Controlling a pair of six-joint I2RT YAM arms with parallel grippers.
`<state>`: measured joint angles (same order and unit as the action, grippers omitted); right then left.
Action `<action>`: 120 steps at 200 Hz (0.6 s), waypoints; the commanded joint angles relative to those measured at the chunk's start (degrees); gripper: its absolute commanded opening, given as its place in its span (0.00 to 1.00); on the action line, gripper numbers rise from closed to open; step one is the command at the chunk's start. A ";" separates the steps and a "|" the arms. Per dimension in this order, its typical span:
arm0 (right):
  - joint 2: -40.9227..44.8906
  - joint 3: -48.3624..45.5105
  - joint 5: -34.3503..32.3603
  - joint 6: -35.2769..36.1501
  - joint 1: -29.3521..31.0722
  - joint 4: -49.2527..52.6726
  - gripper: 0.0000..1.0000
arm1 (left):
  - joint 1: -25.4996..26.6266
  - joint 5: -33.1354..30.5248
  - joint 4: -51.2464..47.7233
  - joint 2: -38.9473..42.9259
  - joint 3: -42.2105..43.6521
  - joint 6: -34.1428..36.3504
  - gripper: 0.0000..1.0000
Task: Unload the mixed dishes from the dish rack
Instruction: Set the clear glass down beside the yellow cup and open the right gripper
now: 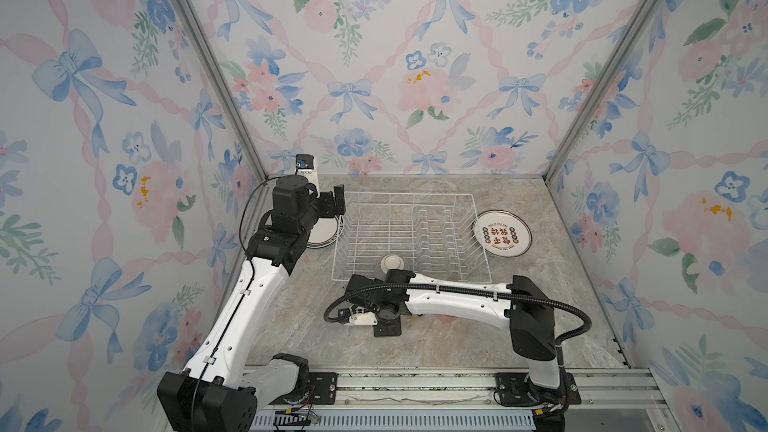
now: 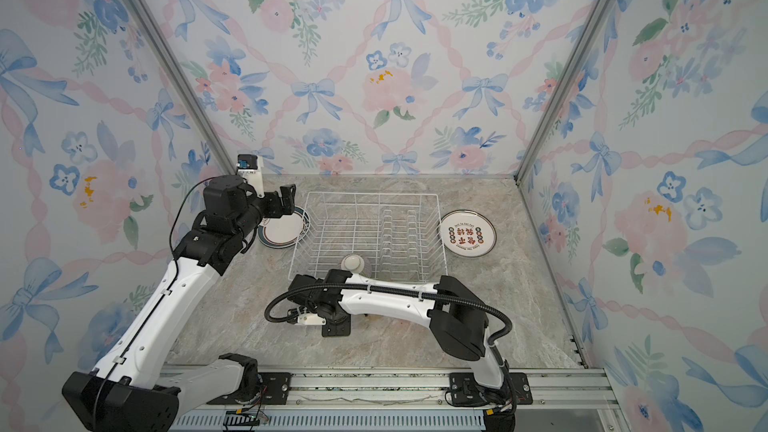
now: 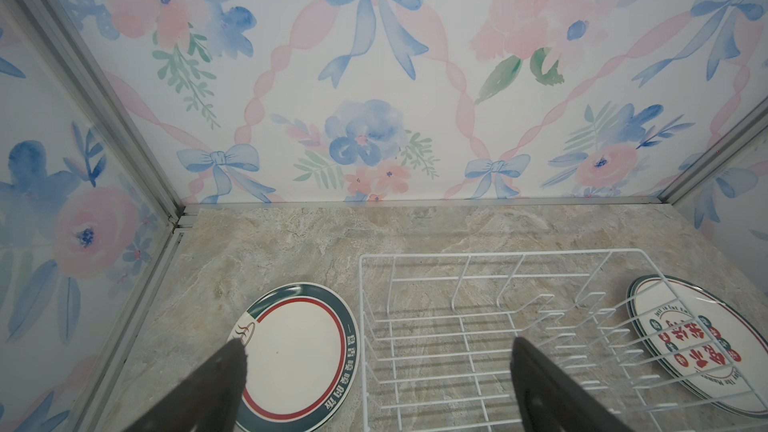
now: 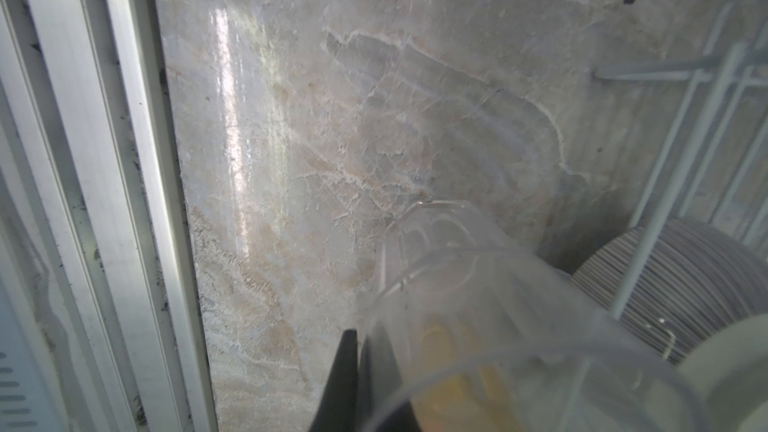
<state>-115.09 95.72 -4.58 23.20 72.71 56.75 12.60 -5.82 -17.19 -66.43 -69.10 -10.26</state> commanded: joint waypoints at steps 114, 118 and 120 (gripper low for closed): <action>-4.51 3.95 -0.86 0.88 -1.52 3.76 0.10 | -1.43 2.75 1.70 -0.45 2.29 1.56 0.98; -4.53 3.96 -0.80 0.87 -1.54 3.82 0.11 | -1.47 2.73 1.68 -0.45 2.38 1.56 0.98; -4.60 3.99 -0.85 0.83 -1.48 3.88 0.11 | -1.42 2.74 1.67 -0.41 2.34 1.56 0.98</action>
<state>-118.21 98.35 -4.60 23.62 71.75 58.50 11.60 -4.19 -16.36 -66.59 -67.35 -10.02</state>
